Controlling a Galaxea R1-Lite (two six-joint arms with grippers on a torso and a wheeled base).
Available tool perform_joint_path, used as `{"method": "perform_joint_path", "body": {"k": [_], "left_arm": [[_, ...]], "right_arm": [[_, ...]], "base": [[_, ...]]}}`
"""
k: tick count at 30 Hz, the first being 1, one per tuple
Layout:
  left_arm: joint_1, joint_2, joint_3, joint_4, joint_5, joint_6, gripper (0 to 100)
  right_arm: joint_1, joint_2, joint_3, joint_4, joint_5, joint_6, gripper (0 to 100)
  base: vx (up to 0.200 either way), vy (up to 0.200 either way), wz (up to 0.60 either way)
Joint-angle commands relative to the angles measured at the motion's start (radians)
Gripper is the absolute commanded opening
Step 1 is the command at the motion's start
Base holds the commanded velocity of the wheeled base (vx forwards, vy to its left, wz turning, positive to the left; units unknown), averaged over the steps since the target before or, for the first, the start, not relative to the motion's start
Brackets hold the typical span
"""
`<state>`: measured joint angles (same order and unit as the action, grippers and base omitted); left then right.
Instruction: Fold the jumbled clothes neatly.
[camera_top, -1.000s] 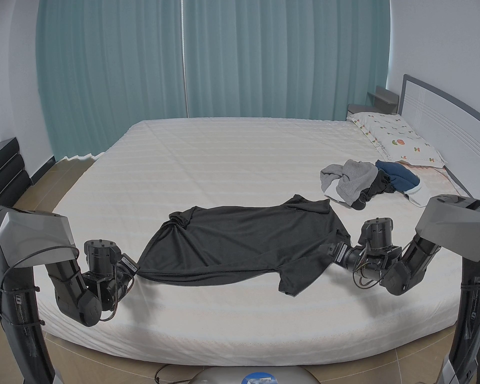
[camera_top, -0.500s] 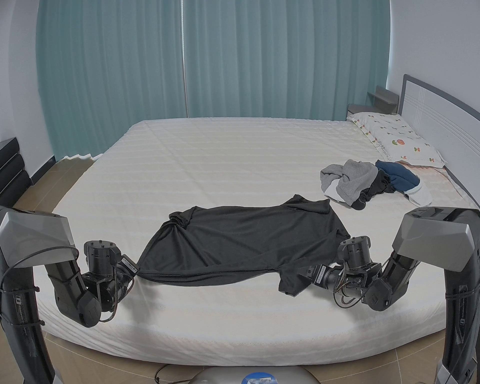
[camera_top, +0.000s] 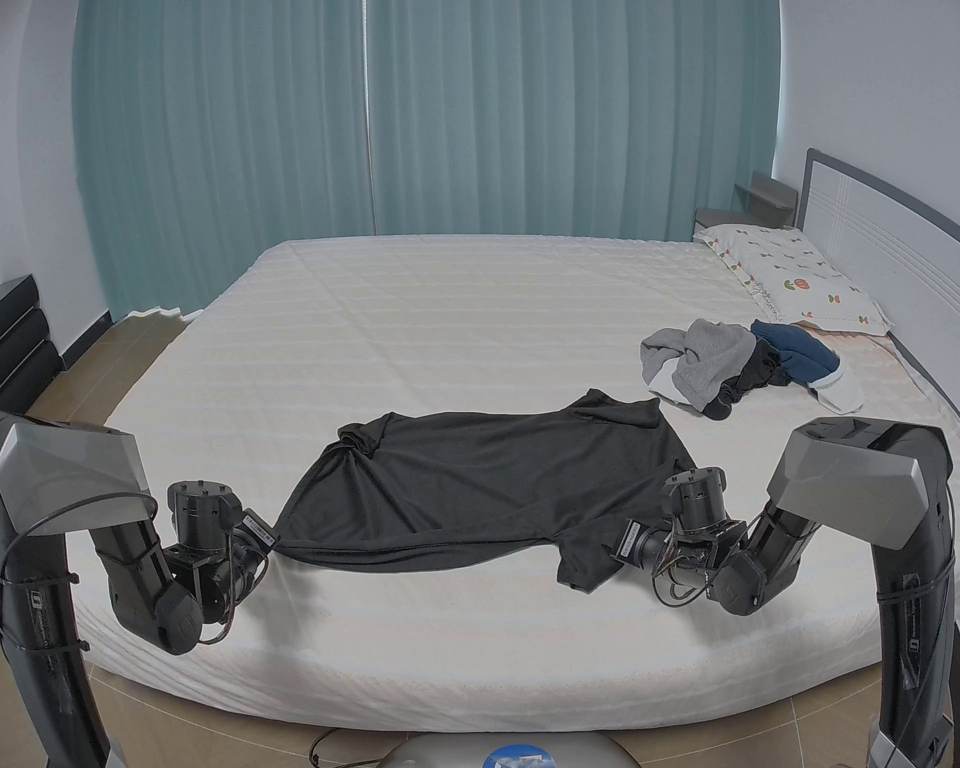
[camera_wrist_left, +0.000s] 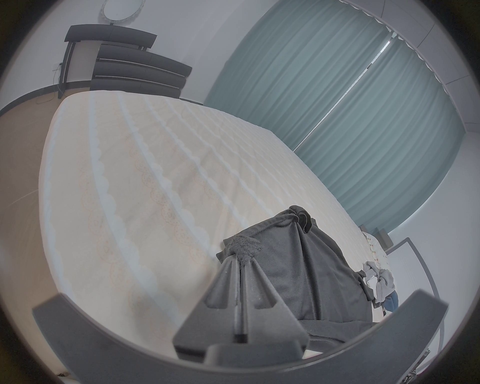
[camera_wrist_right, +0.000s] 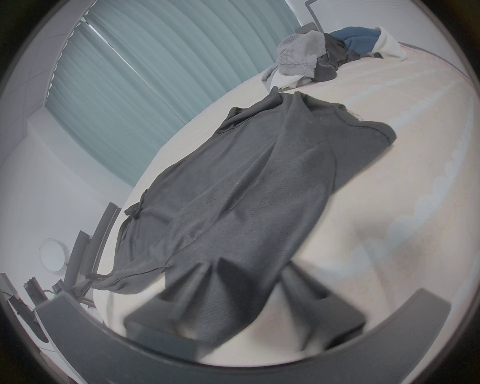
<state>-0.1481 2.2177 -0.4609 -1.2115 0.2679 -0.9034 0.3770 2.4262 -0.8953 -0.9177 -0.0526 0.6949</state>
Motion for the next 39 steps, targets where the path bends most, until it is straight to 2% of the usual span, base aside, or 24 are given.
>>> {"method": "perform_joint_path", "body": {"k": [1, 5, 7, 10, 16, 19, 20, 23, 27, 32, 36, 39], "left_arm": [[-0.001, 0.002, 0.008, 0.000, -0.006, 0.000, 0], [-0.005, -0.003, 0.024, 0.003, -0.016, 0.000, 0], [-0.041, -0.010, 0.060, 0.003, -0.052, 0.001, 0], [-0.050, -0.029, 0.070, 0.012, -0.055, 0.009, 0], [-0.126, -0.070, 0.154, 0.013, -0.056, 0.106, 0], [-0.150, -0.079, 0.171, 0.013, -0.053, 0.121, 0], [-0.174, -0.096, 0.195, 0.017, -0.052, 0.129, 0], [-0.185, -0.108, 0.209, 0.018, -0.052, 0.141, 0], [-0.186, -0.122, 0.249, 0.040, -0.053, 0.218, 0], [-0.186, -0.177, 0.275, 0.093, -0.052, 0.258, 0], [-0.188, -0.223, 0.288, 0.164, -0.053, 0.297, 0], [-0.199, -0.259, 0.286, 0.228, -0.053, 0.304, 0]], "right_arm": [[-0.023, -0.012, 0.024, -0.003, -0.050, -0.003, 0], [-0.032, -0.053, 0.073, -0.004, -0.046, -0.005, 0], [-0.043, -0.153, 0.184, -0.009, -0.012, -0.006, 0], [-0.056, -0.225, 0.259, -0.010, -0.004, -0.009, 0], [-0.093, -0.392, 0.380, 0.014, 0.051, -0.031, 0], [-0.099, -0.435, 0.411, 0.037, 0.057, -0.049, 0], [-0.102, -0.507, 0.455, 0.072, 0.060, -0.064, 0], [-0.099, -0.549, 0.489, 0.099, 0.069, -0.066, 0], [-0.096, -0.622, 0.585, 0.177, 0.123, -0.077, 0], [-0.104, -0.662, 0.648, 0.238, 0.129, -0.161, 0], [-0.104, -0.702, 0.651, 0.301, 0.129, -0.189, 0], [-0.104, -0.727, 0.618, 0.425, 0.129, -0.192, 0]], "base": [[0.000, 0.000, 0.00], [0.000, 0.000, 0.00], [0.000, 0.000, 0.00], [0.000, 0.000, 0.00], [0.000, 0.000, 0.00], [0.000, 0.000, 0.00], [0.000, 0.000, 0.00], [0.000, 0.000, 0.00], [0.000, 0.000, 0.00], [0.000, 0.000, 0.00], [0.000, 0.000, 0.00], [0.000, 0.000, 0.00]]}}
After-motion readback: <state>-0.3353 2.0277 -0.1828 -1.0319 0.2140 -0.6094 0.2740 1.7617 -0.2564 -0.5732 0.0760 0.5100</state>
